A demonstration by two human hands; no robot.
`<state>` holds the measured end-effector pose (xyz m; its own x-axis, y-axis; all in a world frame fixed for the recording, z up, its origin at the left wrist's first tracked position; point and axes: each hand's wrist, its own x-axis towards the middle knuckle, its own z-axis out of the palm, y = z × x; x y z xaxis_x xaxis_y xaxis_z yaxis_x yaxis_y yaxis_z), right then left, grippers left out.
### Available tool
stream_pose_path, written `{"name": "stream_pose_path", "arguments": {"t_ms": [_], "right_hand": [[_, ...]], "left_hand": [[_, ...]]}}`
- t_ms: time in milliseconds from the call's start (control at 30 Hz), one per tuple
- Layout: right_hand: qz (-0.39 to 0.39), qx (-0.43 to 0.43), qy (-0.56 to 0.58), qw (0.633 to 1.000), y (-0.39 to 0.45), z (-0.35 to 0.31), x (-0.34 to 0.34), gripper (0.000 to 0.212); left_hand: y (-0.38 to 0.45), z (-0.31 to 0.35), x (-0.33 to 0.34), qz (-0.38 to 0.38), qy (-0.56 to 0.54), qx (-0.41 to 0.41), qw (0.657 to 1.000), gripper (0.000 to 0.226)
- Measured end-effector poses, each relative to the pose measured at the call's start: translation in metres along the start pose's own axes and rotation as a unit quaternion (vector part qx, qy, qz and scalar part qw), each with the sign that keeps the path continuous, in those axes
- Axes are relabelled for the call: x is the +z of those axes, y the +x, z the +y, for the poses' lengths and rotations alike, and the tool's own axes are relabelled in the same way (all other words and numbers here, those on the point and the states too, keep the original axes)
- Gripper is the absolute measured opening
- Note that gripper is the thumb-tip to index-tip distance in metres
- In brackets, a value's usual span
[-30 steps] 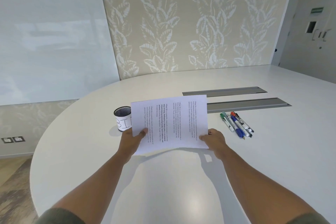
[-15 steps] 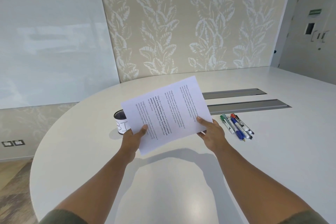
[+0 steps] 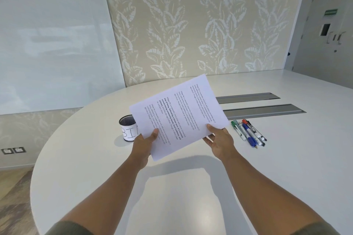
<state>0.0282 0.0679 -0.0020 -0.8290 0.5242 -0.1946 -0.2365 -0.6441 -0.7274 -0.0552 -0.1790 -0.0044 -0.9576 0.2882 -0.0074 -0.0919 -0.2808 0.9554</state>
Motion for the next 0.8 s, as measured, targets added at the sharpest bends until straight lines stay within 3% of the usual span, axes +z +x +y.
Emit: {"name": "stream_pose_path", "arguments": {"t_ms": [433, 800], "right_hand": [[-0.098, 0.032, -0.133, 0.986, -0.009, 0.014, 0.014, 0.033], [-0.061, -0.005, -0.226, 0.972, 0.0, -0.016, 0.001, 0.034]], "left_hand": [[-0.003, -0.005, 0.026, 0.008, -0.04, -0.032, 0.999, 0.023], [0.006, 0.002, 0.005, 0.069, -0.014, -0.062, 0.996, 0.024]]}}
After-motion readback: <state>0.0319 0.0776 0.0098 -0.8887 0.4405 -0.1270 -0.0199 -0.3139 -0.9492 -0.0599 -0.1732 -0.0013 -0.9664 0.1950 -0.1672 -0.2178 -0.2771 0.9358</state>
